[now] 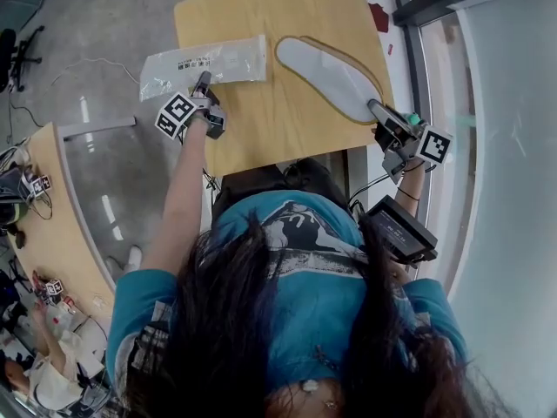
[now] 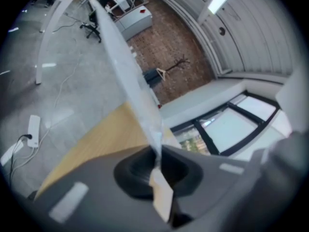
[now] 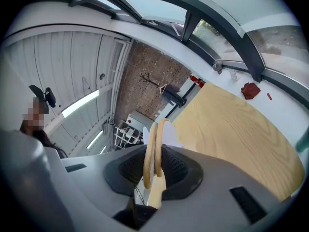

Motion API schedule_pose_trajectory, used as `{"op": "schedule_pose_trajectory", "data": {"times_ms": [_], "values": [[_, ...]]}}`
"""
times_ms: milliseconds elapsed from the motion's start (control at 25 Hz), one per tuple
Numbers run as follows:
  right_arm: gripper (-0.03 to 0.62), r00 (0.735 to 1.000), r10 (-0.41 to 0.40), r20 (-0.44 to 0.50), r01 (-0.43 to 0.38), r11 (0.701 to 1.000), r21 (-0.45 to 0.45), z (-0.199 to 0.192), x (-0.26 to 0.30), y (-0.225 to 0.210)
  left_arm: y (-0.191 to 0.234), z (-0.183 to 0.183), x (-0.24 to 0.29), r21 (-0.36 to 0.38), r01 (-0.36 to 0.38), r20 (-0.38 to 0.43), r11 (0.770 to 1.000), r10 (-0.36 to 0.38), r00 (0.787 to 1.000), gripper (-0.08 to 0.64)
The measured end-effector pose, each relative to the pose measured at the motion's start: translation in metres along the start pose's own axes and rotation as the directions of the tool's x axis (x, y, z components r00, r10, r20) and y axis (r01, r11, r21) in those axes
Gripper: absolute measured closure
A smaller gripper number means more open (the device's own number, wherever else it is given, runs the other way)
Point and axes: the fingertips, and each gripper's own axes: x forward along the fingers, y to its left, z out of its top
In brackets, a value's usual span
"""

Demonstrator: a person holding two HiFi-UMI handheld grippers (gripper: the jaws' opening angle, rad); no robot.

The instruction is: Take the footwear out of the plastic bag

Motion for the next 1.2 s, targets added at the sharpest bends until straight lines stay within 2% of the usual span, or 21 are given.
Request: {"op": "schedule_pose_trajectory", "data": {"times_ms": [120,280,400,560,800,840,920,1000,1120,1200], "values": [[0.509,0.996,0.052,0.074,-0.054,0.998,0.020,0.013,-0.006,0.008,0.001,-0.016,0.006,0.032,-0.004,-0.058,0.999,0.006,0.998,0.555],[0.509,0.978,0.156,0.136,-0.163,0.985,0.048,0.026,0.004,0.028,-0.006,-0.036,0.018,0.002,0.017,-0.099,1.000,-0.017,0.995,0.557],[0.509,0.967,0.208,0.144,-0.219,0.973,0.067,0.027,0.016,0.040,-0.018,-0.057,0.028,-0.008,0.035,-0.137,0.999,-0.036,0.990,0.556],[0.509,0.967,0.225,0.117,-0.235,0.969,0.075,0.023,0.029,0.045,-0.036,-0.085,0.046,-0.062,0.047,-0.160,0.997,-0.056,0.986,0.555],[0.509,0.976,0.194,0.100,-0.204,0.975,0.094,0.015,0.035,0.038,-0.055,-0.116,0.070,-0.140,0.034,-0.196,0.990,-0.062,0.979,0.554],[0.509,0.977,0.187,0.101,-0.197,0.975,0.098,0.014,0.036,0.036,-0.057,-0.120,0.073,-0.141,0.033,-0.207,0.989,-0.062,0.976,0.539],[0.509,0.978,0.177,0.107,-0.189,0.976,0.111,0.013,0.037,0.032,-0.061,-0.128,0.076,-0.137,0.032,-0.235,0.990,-0.064,0.970,0.428],[0.509,0.979,0.170,0.113,-0.185,0.974,0.130,0.012,0.038,0.028,-0.067,-0.135,0.076,-0.143,0.040,-0.272,0.989,-0.078,0.959,0.367],[0.509,0.981,0.157,0.114,-0.173,0.973,0.150,0.010,0.044,0.025,-0.074,-0.141,0.070,-0.199,0.030,-0.309,0.980,-0.092,0.947,0.275],[0.509,0.983,0.150,0.110,-0.166,0.972,0.165,0.008,0.050,0.023,-0.073,-0.145,0.060,-0.250,-0.017,-0.328,0.968,-0.068,0.942,0.261]]}}
